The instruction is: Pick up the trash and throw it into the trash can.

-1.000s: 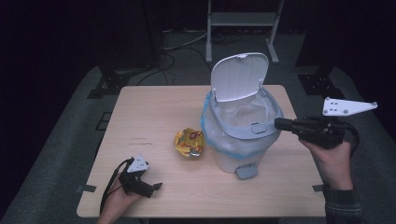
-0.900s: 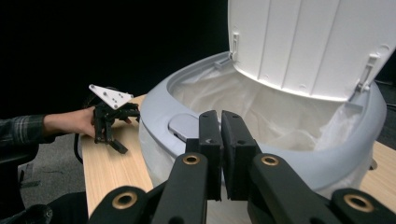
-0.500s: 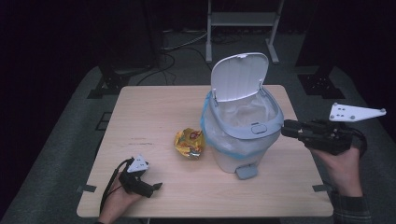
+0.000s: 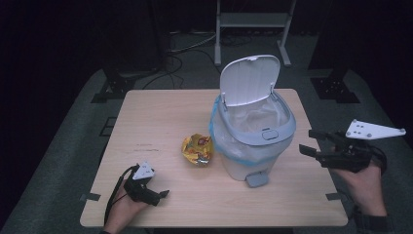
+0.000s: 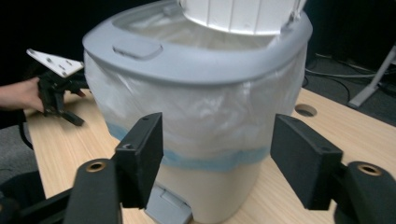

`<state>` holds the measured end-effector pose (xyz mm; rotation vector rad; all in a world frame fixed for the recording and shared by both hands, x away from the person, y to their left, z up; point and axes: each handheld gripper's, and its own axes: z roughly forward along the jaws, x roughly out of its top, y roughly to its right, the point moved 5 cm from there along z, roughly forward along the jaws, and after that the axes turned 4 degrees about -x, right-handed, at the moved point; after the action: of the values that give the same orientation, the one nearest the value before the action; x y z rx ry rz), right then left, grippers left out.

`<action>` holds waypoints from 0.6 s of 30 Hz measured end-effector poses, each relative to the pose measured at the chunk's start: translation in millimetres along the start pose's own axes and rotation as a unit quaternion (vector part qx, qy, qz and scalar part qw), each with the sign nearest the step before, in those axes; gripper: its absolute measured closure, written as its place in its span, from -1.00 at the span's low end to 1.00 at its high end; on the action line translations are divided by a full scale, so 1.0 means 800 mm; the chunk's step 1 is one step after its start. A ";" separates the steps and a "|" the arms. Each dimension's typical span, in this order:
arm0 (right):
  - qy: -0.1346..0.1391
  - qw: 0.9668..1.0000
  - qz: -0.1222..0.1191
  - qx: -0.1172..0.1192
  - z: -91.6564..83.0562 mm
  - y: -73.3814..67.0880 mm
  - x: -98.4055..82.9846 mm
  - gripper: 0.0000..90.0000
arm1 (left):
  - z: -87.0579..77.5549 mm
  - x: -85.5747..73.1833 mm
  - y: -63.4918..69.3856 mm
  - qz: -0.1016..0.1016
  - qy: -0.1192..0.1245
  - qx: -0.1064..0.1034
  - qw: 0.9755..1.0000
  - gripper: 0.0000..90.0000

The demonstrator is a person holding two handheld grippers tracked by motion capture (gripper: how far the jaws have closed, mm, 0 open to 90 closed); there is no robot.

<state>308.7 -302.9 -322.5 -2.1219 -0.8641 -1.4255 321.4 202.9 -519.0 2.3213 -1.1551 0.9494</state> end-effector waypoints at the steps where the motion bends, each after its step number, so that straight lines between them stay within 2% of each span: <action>1: -0.002 1.000 0.000 -0.003 0.001 0.001 -0.004 -0.31 | 0.000 0.000 0.000 0.000 0.000 0.000 1.000 -1.00; 7: -0.017 1.000 0.001 -0.012 0.006 0.004 -0.023 -0.44 | 0.000 0.000 0.000 0.000 -0.001 0.001 1.000 -1.00; 18: -0.044 0.999 0.021 -0.023 0.016 0.016 -0.064 -0.70 | 0.000 0.000 0.000 0.000 -0.001 0.001 1.000 -1.00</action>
<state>312.2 -316.3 -375.3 -2.2391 -0.8213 -1.3521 321.4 203.2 -518.9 2.3245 -1.1556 0.9477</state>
